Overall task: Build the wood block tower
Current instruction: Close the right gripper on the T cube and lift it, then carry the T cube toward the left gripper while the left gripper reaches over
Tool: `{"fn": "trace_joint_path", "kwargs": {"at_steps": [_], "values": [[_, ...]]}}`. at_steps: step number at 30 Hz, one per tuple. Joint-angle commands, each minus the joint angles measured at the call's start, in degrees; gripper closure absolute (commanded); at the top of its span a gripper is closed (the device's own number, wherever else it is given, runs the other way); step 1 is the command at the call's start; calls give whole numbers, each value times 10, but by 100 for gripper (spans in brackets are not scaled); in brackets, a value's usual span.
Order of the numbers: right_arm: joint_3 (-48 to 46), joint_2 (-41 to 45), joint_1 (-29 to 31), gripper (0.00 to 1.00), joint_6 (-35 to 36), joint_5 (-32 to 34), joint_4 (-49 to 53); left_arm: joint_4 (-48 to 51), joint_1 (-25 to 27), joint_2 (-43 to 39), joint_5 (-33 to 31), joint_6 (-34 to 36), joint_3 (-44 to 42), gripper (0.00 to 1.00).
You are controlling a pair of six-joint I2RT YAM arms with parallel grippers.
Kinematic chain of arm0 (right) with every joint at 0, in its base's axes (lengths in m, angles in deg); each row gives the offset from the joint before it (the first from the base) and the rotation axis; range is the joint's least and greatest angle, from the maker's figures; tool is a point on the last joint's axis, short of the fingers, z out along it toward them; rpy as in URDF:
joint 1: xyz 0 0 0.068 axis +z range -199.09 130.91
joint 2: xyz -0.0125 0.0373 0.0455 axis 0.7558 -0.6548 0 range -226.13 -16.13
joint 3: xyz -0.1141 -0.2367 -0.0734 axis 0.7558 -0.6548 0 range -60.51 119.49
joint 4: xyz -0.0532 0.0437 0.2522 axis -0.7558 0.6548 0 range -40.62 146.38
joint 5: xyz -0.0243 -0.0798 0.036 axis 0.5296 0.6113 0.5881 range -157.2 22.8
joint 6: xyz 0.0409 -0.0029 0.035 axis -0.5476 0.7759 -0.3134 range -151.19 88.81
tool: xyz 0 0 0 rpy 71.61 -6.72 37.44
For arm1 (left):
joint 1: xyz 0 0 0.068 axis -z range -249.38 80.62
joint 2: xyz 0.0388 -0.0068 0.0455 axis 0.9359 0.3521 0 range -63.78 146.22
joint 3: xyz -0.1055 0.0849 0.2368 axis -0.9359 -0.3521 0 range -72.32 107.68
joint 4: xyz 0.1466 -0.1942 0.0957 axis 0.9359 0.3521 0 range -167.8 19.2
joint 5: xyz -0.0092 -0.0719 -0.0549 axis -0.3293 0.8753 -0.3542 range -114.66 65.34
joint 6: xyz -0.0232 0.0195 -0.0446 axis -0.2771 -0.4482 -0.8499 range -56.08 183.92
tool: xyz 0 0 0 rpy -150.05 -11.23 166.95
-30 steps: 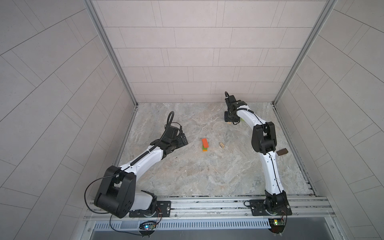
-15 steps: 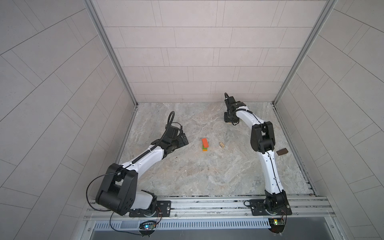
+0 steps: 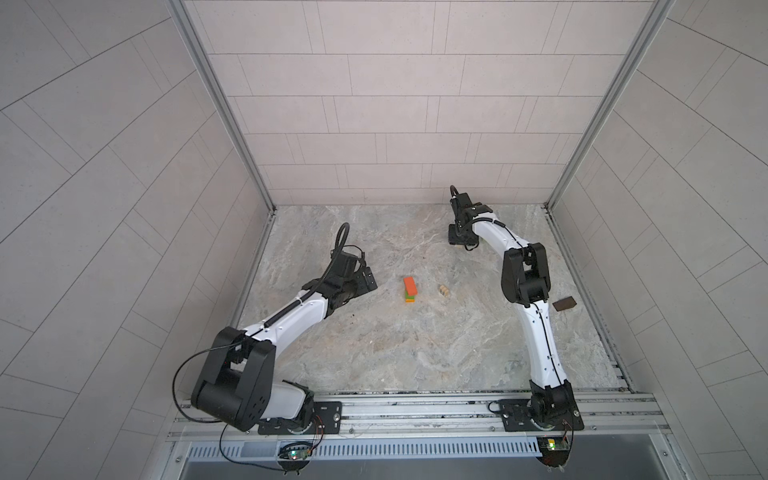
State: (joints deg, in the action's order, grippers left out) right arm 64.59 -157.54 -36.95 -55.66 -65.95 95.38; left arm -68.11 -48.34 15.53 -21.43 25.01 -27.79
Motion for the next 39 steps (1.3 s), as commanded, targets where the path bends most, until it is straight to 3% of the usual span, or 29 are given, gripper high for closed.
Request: {"fn": "trace_joint_path", "kwargs": {"at_steps": [1,4,13,18,22,26,32,39], "values": [[14,-21,-3,51,-6,-2,3,-2,2,-5,-1,6,-6,1],[14,-22,-4,55,-5,0,3,-2,2,-5,-1,6,-6,1],[14,-21,-4,81,-9,-6,11,5,3,-9,2,5,-2,0],[-13,23,-1,88,18,-52,5,29,2,-18,20,6,19,0],[-113,113,17,90,63,-81,-55,57,2,-11,60,-1,52,2],[-245,225,32,92,94,-170,-138,66,2,-22,123,-11,77,8],[-423,390,61,92,128,-273,-248,128,2,-37,199,13,139,35],[-588,537,131,92,119,-328,-380,191,1,-29,275,39,211,48]]}}
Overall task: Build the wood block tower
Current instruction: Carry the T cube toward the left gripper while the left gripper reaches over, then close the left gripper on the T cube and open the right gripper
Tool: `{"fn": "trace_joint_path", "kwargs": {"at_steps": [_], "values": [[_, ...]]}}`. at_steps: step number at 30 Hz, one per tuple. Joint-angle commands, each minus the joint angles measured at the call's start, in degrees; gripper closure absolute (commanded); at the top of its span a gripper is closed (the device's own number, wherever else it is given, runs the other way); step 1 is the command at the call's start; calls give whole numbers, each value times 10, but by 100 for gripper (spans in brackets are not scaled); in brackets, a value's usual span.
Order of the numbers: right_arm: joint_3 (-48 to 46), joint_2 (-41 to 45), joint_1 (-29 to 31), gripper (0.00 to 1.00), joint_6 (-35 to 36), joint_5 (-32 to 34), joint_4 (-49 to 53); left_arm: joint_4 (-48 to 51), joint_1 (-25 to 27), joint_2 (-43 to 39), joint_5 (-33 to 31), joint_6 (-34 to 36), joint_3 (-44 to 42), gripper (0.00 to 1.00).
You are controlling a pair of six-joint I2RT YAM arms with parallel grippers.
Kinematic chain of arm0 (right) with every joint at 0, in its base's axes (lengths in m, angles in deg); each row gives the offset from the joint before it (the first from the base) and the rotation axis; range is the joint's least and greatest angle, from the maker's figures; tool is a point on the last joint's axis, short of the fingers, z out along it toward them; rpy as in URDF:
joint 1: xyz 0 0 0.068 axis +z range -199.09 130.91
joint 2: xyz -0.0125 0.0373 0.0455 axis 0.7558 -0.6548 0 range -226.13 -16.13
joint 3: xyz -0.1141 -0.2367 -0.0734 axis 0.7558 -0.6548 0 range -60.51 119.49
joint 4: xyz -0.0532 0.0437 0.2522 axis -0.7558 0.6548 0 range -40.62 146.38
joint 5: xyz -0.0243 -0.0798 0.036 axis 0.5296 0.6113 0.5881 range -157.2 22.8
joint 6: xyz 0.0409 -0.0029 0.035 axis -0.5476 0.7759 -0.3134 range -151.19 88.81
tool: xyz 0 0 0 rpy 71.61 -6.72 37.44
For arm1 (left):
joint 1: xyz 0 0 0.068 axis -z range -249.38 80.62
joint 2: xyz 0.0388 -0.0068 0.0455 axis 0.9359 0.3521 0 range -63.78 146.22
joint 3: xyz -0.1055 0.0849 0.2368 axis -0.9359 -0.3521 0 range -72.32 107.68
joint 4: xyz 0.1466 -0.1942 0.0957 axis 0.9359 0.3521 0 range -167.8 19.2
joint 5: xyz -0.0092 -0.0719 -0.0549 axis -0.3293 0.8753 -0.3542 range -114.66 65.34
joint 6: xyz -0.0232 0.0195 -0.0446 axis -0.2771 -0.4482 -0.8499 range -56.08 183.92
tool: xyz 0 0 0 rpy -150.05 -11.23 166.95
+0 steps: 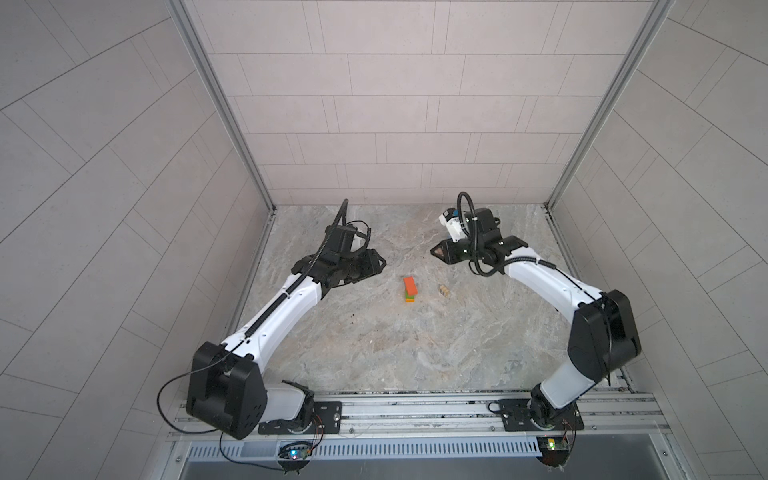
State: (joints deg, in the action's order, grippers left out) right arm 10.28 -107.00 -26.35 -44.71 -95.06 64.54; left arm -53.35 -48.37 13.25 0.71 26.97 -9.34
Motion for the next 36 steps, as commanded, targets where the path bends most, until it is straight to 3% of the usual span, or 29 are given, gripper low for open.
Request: {"fn": "trace_joint_path", "kwargs": {"at_steps": [1,4,7,11,22,36], "values": [[-67,50,38,92,8,-34,-95,50,2,-5,60,19,35,50],[-129,94,68,92,-7,-40,-176,56,2,3,88,18,52,55],[-144,118,88,92,-6,-41,-183,53,2,17,123,11,63,58],[-139,125,97,92,13,-53,-163,48,4,19,124,4,63,61],[-132,103,101,92,50,-122,-173,65,33,72,134,16,92,57],[-120,73,105,93,92,-126,-154,42,45,107,170,-4,99,55]]}}
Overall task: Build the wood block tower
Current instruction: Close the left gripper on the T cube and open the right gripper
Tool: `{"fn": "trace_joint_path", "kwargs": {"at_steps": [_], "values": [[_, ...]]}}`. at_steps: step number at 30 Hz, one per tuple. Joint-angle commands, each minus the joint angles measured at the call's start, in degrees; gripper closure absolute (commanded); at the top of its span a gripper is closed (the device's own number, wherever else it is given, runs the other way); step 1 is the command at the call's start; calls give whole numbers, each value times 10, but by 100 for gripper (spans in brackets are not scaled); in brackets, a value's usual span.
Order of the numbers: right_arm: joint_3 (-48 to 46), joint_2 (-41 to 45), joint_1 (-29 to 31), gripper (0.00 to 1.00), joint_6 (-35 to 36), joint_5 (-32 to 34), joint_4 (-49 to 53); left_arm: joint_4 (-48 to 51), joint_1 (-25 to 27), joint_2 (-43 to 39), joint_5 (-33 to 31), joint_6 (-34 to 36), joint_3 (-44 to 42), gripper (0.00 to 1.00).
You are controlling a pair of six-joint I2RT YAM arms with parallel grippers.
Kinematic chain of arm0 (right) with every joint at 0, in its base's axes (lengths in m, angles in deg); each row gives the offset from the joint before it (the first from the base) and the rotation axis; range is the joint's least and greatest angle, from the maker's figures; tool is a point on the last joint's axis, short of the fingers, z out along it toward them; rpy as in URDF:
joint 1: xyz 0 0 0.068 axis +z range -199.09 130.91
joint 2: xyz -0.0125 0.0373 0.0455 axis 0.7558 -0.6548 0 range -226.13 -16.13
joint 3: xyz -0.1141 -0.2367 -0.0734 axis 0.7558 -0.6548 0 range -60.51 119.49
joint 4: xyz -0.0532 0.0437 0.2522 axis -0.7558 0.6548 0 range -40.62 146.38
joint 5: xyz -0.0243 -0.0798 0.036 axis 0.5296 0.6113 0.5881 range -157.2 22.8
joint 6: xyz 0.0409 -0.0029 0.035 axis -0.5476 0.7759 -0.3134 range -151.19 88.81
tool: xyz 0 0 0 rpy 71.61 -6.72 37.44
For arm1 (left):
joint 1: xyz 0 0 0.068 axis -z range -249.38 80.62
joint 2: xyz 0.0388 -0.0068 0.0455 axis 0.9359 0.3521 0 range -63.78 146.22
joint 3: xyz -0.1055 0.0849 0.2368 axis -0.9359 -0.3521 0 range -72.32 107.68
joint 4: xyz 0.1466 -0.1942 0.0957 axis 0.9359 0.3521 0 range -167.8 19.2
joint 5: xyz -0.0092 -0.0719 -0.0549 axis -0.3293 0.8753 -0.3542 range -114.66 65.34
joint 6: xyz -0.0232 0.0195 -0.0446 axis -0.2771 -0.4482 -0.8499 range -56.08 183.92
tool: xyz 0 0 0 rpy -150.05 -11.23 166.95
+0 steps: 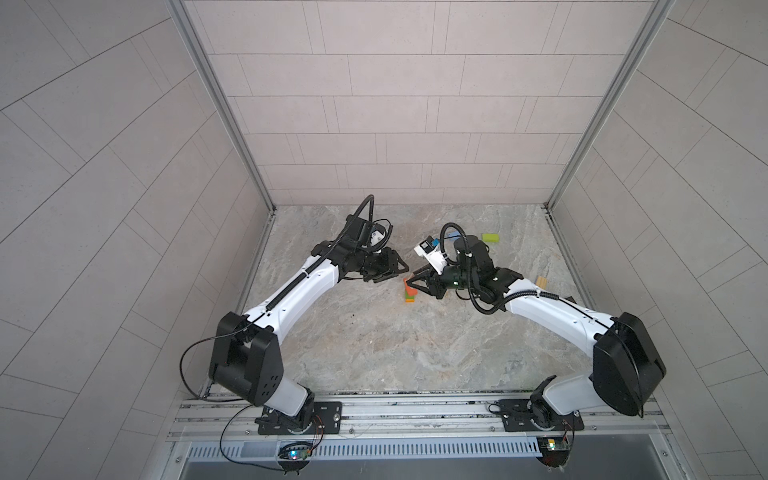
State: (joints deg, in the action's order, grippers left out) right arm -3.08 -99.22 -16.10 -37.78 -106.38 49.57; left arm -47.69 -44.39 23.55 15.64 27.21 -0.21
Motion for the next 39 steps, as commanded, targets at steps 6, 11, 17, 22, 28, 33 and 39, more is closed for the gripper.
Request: {"fn": "trace_joint_path", "kwargs": {"at_steps": [6,11,17,22,28,33,39], "values": [[11,-6,2,94,22,-14,-16,-33,12,13,34,-12,-2,60],[14,-12,2,94,22,-12,-17,-40,18,18,54,-8,-6,62],[14,-13,-3,94,19,-8,-23,-45,20,17,58,-3,-25,66],[13,-13,-10,94,14,-11,-26,-39,21,9,58,6,-36,66],[14,-15,-10,94,14,-12,-27,-36,21,6,60,11,-41,71],[19,-20,-10,94,12,-12,-27,-34,25,10,64,17,-39,79],[21,-23,-10,93,12,-12,-28,-8,29,18,57,38,-29,91]]}}
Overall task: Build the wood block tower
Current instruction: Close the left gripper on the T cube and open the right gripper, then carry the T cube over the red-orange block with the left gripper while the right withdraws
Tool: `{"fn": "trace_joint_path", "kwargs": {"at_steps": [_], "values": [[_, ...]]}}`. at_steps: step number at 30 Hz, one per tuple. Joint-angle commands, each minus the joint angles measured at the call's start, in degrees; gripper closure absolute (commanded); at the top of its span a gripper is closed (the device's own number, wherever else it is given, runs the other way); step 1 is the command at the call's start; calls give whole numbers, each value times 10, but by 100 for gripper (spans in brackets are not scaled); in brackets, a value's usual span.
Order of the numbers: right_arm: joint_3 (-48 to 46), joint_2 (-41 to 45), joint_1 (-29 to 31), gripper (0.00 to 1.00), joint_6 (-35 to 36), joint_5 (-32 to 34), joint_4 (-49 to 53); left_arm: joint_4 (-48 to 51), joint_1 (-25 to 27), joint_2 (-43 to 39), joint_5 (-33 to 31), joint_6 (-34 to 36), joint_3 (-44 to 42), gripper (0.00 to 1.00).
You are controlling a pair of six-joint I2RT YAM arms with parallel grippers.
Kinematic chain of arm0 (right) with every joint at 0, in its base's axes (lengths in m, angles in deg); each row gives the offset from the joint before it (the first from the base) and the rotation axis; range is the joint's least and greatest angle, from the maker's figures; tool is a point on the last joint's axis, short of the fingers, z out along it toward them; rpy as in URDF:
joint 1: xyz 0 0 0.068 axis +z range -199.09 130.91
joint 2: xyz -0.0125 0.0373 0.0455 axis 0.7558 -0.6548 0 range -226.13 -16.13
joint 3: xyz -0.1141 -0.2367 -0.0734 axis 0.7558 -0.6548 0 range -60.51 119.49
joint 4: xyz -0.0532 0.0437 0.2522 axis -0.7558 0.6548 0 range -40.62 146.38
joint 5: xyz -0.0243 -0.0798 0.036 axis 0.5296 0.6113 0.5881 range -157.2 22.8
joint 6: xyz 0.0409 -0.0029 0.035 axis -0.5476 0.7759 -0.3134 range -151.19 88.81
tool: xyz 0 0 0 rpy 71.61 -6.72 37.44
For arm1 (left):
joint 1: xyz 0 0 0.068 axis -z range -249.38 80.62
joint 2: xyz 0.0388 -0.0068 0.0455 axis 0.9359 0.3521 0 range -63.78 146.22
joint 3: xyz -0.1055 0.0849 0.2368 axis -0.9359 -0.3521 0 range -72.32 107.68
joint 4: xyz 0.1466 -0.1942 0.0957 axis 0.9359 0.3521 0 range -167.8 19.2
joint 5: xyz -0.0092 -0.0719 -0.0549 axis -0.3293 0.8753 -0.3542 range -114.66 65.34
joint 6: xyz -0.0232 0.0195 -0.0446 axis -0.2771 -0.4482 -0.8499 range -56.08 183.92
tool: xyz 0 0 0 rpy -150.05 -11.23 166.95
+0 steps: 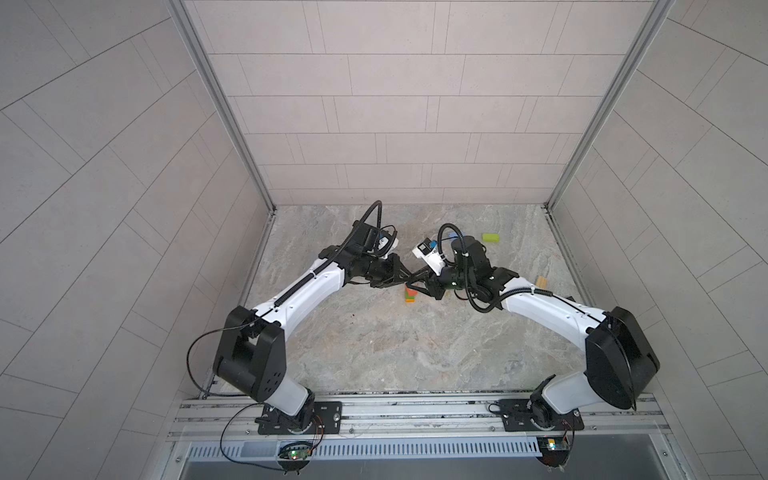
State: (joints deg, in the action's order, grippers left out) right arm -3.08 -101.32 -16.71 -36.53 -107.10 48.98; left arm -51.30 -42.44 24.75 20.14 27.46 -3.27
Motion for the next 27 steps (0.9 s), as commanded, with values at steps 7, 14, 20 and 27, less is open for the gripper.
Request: {"fn": "trace_joint_path", "kwargs": {"at_steps": [7,14,20,27], "values": [[15,-2,-4,78,-7,-2,-35,58,9,7,-4,57,14,96],[-14,9,-4,46,-16,-1,-72,118,9,7,-50,90,53,97],[-44,41,-5,35,-31,3,-88,203,9,18,-114,143,122,97],[-132,99,-39,33,-129,-1,-187,263,14,42,-232,220,187,96]]}}
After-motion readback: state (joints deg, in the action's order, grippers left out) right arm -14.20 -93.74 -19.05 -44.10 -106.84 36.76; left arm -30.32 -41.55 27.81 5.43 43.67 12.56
